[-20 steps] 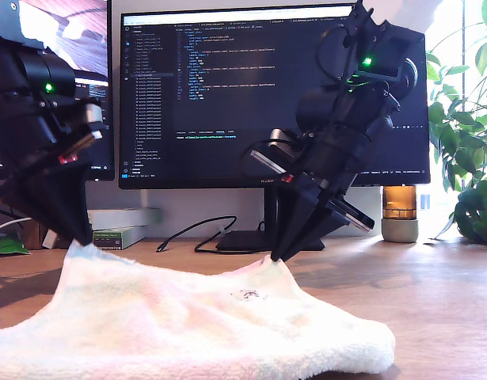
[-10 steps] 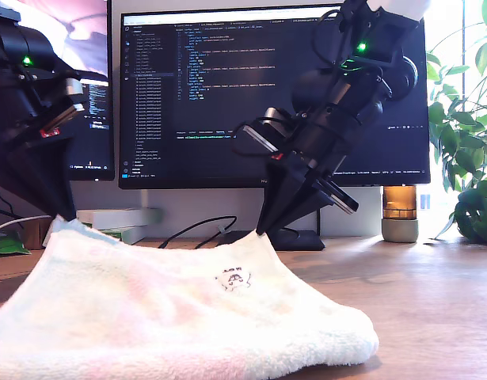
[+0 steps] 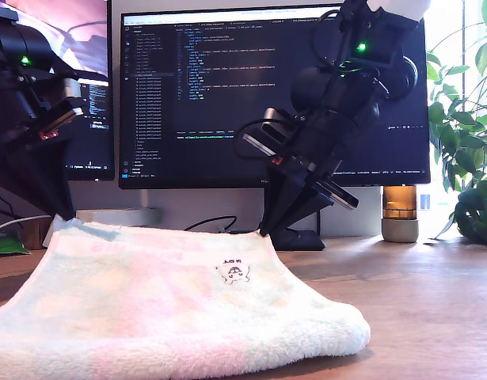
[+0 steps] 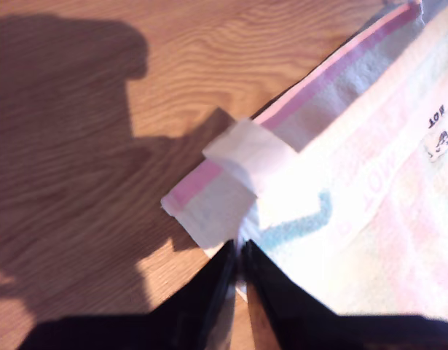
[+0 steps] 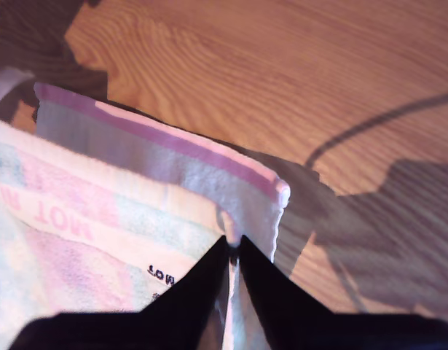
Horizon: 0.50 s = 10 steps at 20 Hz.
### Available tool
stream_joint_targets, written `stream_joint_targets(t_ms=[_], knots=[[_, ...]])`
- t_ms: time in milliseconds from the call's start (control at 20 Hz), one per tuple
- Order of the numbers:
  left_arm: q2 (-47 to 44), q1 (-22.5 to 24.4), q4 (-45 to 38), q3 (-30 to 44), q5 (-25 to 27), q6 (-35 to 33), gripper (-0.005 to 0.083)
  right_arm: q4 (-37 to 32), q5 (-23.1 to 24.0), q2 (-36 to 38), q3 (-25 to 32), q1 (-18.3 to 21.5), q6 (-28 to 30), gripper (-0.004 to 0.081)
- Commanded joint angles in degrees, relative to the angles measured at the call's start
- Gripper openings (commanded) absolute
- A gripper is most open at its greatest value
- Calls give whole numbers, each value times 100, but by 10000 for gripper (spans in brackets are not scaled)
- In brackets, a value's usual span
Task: Fold the tea towel to a neat square and place it to the right
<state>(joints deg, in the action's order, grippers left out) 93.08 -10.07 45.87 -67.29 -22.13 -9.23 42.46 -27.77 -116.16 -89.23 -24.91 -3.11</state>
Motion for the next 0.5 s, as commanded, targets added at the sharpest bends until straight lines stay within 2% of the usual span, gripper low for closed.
stream_joint_targets(t_ms=[0, 450], knots=[[-9, 20, -55, -35, 20, -31, -24, -114, 42, -111, -15, -85, -11, -13], [109, 20, -133, -33, 234, -33, -24, -496, 756, -111, -15, -479, -22, -13]])
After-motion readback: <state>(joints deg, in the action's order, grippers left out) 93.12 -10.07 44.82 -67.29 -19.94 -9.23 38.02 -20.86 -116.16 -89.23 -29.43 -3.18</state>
